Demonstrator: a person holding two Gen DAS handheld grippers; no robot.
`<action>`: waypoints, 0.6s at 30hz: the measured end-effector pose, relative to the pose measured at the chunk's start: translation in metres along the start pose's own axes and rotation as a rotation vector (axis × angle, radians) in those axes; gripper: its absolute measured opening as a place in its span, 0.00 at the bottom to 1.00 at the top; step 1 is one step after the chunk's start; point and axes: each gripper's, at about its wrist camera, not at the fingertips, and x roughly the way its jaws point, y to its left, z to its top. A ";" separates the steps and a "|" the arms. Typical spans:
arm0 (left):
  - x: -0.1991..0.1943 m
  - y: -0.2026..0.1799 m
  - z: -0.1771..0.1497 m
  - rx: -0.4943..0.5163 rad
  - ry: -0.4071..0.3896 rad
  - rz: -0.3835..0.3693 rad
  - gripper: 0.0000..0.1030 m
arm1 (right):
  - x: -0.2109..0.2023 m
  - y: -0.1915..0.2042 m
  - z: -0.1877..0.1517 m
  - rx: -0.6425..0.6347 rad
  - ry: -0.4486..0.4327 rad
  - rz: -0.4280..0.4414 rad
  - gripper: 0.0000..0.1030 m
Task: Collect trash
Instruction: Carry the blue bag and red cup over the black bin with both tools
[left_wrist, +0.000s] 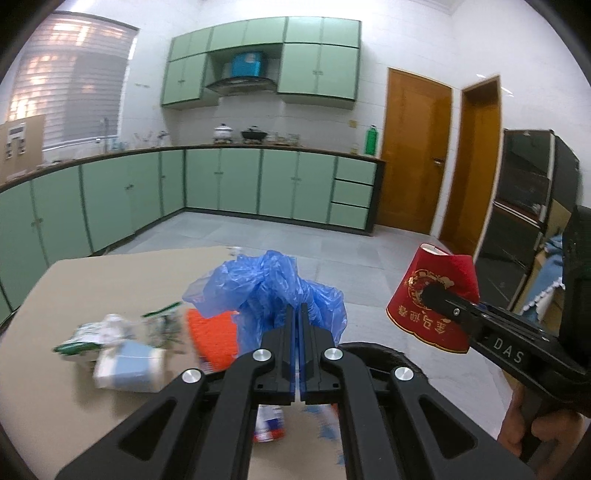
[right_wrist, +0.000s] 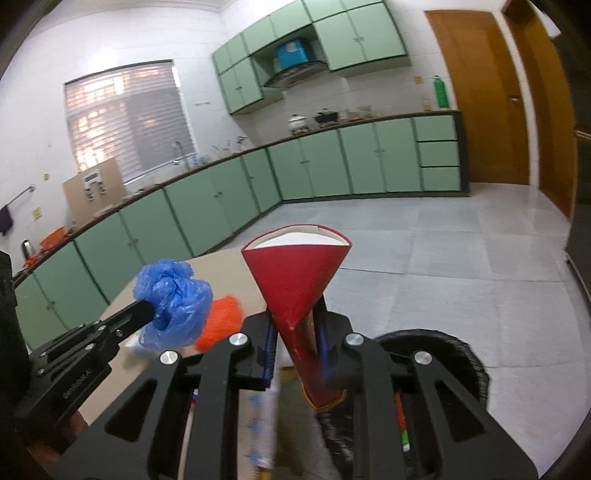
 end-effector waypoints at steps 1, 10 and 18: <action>0.005 -0.006 0.000 0.006 0.005 -0.011 0.01 | 0.001 -0.007 0.000 0.005 0.002 -0.014 0.16; 0.059 -0.060 -0.006 0.050 0.079 -0.099 0.01 | 0.011 -0.074 -0.019 0.057 0.037 -0.138 0.16; 0.110 -0.087 -0.013 0.068 0.154 -0.117 0.01 | 0.045 -0.118 -0.038 0.102 0.094 -0.193 0.16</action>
